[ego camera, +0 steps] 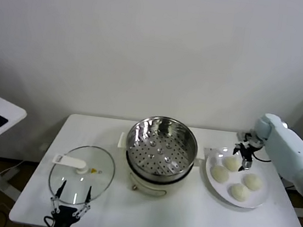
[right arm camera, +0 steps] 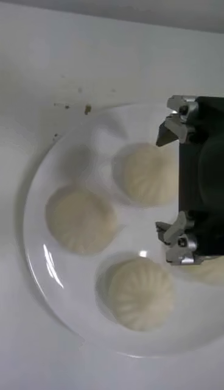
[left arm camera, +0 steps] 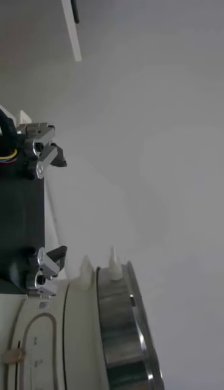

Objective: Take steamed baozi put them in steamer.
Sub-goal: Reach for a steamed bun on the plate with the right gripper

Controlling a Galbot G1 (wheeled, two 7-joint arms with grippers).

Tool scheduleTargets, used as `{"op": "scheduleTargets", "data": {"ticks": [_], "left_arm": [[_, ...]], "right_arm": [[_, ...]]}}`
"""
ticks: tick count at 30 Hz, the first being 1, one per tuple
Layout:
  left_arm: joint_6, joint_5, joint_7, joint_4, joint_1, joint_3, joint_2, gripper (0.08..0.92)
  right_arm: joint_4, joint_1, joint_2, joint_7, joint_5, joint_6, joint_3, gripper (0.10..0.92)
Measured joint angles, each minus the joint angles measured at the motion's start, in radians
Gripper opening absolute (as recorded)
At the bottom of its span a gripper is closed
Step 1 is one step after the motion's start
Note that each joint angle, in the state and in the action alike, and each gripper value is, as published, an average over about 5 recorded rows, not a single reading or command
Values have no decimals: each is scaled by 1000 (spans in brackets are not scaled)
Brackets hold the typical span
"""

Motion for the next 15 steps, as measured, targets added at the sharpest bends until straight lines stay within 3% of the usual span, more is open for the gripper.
{"op": "scheduleTargets", "data": {"ticks": [15], "left_arm": [[-10,15,0,19,-10,1,1,823]], "right_arm": [[-87,-20,47,22,-97,35,114,823]]}}
